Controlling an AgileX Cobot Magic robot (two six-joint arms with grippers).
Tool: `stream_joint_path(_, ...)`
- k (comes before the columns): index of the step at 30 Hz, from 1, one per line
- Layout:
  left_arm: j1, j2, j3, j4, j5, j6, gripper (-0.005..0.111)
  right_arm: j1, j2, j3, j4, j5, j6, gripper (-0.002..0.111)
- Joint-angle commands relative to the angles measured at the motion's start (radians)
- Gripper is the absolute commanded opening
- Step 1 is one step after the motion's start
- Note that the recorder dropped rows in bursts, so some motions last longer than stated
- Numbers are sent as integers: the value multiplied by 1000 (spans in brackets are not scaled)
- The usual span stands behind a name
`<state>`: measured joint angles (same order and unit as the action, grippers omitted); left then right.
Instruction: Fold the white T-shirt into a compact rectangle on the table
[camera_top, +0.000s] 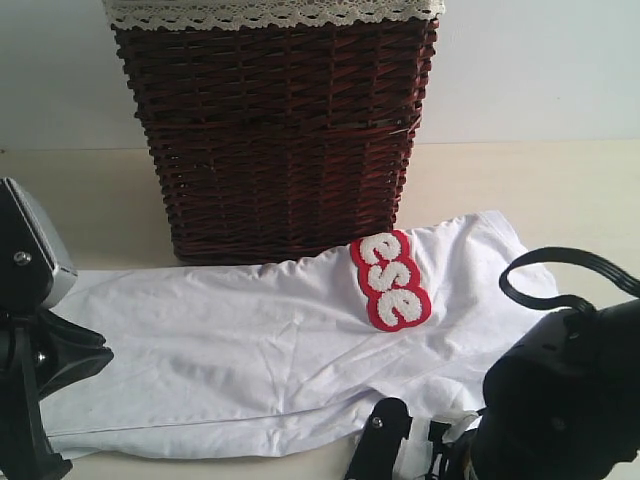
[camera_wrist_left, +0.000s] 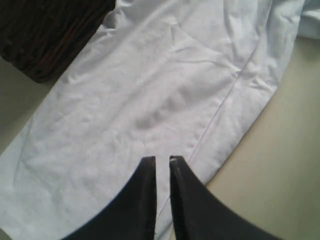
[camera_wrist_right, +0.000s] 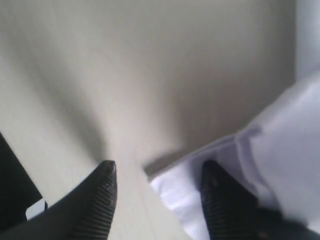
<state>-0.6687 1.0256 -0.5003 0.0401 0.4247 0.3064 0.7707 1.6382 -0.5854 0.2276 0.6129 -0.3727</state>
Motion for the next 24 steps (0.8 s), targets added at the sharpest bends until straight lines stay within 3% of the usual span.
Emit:
stream_joint_path(1, -6, -3, 3, -10, 0, -1, 12, 3, 64, 4, -23, -37, -7, 45)
stream_joint_path(3, -6, -3, 3, -10, 2, -1, 12, 3, 111, 4, -26, -28, 0, 26)
stream_joint_path(7, -6, -3, 3, -10, 2, -1, 12, 3, 139, 4, 0, -11, 0, 0)
stream_joint_path(18, -6, -3, 3, -10, 2, -1, 12, 3, 2, -35, 185, 69, -144, 0)
stream_joint_path(24, -6, -3, 3, -10, 2, -1, 12, 3, -135, -61, 54, 102, -62, 0)
